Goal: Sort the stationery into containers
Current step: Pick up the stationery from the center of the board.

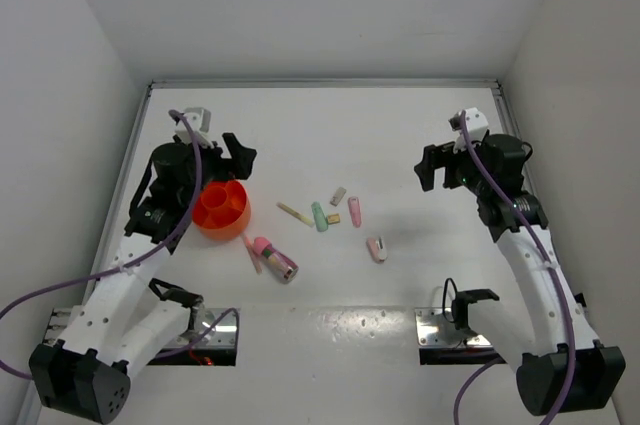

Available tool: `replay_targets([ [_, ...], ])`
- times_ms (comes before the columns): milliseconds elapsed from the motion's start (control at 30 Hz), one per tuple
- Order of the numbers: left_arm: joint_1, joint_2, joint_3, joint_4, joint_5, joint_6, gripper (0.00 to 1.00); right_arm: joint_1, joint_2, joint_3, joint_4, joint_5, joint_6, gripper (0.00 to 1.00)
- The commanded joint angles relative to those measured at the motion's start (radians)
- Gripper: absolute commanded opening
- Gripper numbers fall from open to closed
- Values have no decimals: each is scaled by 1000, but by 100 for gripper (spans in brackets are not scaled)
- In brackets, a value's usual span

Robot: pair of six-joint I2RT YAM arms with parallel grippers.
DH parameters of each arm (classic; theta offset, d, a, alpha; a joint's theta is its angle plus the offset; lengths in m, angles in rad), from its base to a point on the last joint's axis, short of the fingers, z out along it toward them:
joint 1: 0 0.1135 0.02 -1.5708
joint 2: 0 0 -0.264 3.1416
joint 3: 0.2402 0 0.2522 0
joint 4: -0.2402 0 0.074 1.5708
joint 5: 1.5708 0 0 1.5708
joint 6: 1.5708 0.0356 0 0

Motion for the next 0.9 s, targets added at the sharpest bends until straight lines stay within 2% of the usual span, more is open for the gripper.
replay_targets([
  [0, -56, -22, 11, 52, 80, 48, 92, 0, -53, -25, 15, -118, -84, 100],
  [67, -96, -31, 11, 52, 80, 64, 90, 0, -63, -36, 15, -164, -106, 100],
  [233, -106, -42, 11, 31, 46, 73, 90, 0, -51, -36, 15, -154, -106, 100],
  [433, -106, -51, 2, 31, 37, 73, 97, 0, -41, -36, 5, -164, -117, 100],
  [467, -106, -60, 2, 31, 48, 73, 97, 0, -41, -36, 5, -176, -127, 38],
  [500, -106, -60, 2, 31, 57, 73, 97, 0, -41, -36, 5, -177, -128, 0],
  [533, -106, -60, 2, 31, 68, 73, 92, 10, -17, -36, -16, -214, -149, 0],
  [567, -106, -60, 2, 31, 97, 73, 54, 10, -6, -27, -40, -236, -161, 0],
  [600, -106, -60, 2, 31, 114, 59, 24, 23, 20, -7, -56, -296, -173, 23],
  [633, -106, -60, 2, 31, 123, 45, 0, 23, 35, 4, -73, -343, -189, 99],
  [700, -119, -60, 13, -4, 144, 10, 0, 23, 70, 27, -126, -452, -223, 100],
  [733, -135, -60, 25, -15, 155, -2, 0, 32, 107, 46, -145, -494, -253, 89],
  [767, -153, -70, 34, -30, 155, -13, 9, 32, 124, 47, -159, -520, -253, 22],
  [800, -162, -70, 46, -79, 155, -25, 25, 43, 143, 59, -159, -532, -253, 10],
  [833, -171, -82, 75, -110, 110, -25, 67, 62, 185, 79, -169, -545, -253, 20],
  [867, -187, -91, 91, -147, 50, -40, 81, 79, 212, 91, -180, -545, -262, 40],
])
